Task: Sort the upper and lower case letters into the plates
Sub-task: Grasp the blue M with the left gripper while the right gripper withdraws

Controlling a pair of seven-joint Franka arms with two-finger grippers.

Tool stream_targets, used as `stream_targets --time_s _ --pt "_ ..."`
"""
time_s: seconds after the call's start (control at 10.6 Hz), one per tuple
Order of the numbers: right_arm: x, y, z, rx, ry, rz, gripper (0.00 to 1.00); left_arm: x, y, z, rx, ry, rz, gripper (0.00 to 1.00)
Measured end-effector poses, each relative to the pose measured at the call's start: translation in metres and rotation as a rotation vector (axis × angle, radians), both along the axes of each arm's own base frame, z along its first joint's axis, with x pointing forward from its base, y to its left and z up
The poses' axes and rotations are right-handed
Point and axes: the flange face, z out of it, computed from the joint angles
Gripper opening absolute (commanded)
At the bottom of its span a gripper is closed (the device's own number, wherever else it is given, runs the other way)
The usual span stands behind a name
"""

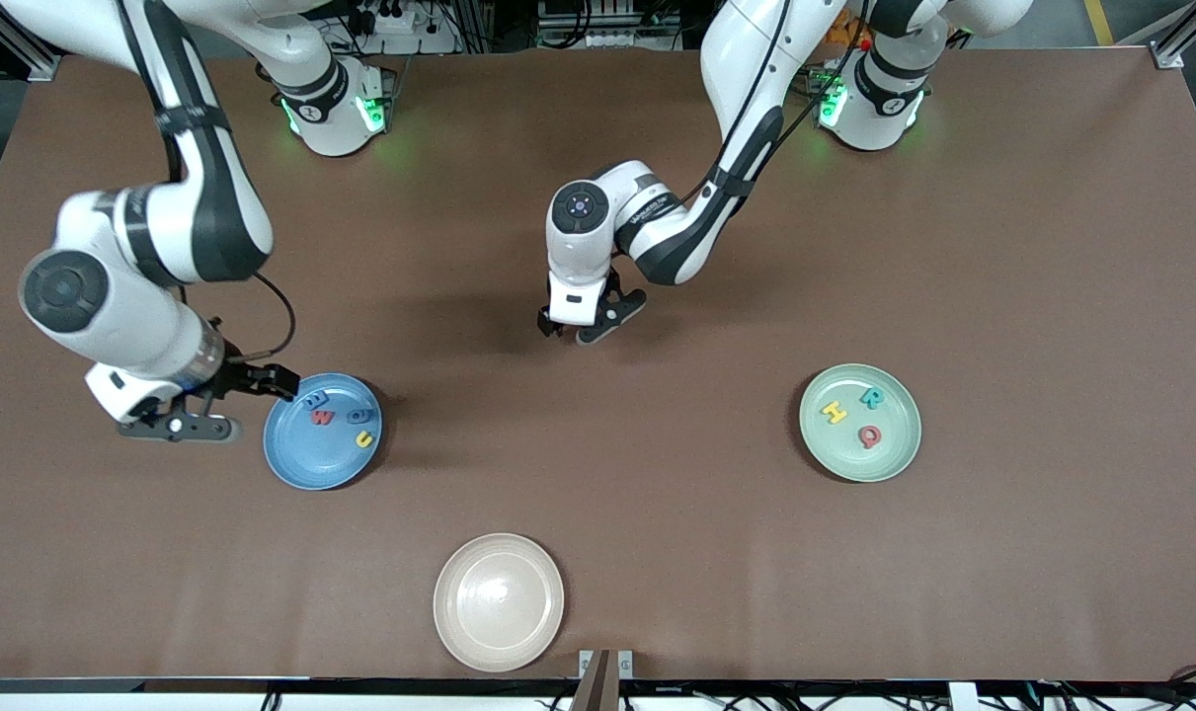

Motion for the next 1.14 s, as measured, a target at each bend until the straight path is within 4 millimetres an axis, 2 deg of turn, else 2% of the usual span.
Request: stream_targets --time_s 0.19,0.28,0.38,0.57,0.66,0.95,1.04,1.14 --pt "-0.015 -0.010 0.045 0.008 -0.007 0.034 1.00 0.000 0.003 -0.015 0.010 0.006 0.004 1.00" --pt "-0.022 -0.017 0.064 0.012 -0.015 0.040 1.00 0.000 0.004 -0.018 0.013 0.008 0.004 0.88" --pt "-0.029 -0.020 0.081 0.016 -0.026 0.040 1.00 0.000 0.004 -0.021 0.014 0.010 0.004 0.87" --pt "-0.041 -0.023 0.112 0.022 -0.054 0.040 1.00 0.000 0.004 -0.021 0.013 0.009 0.004 0.66" --pt "-0.046 -0.024 0.126 0.024 -0.063 0.038 1.00 0.000 0.004 -0.020 0.012 0.008 0.004 0.61" --pt "-0.048 -0.040 0.153 0.030 -0.072 0.014 1.00 0.001 0.001 -0.015 0.006 0.003 0.002 0.61" --pt "-0.047 -0.044 0.156 0.050 -0.074 0.002 1.00 0.001 0.001 -0.015 0.006 0.003 0.003 0.57" --pt "-0.048 -0.048 0.160 0.068 -0.075 -0.009 1.00 0.000 0.001 -0.015 0.006 0.004 0.005 0.45"
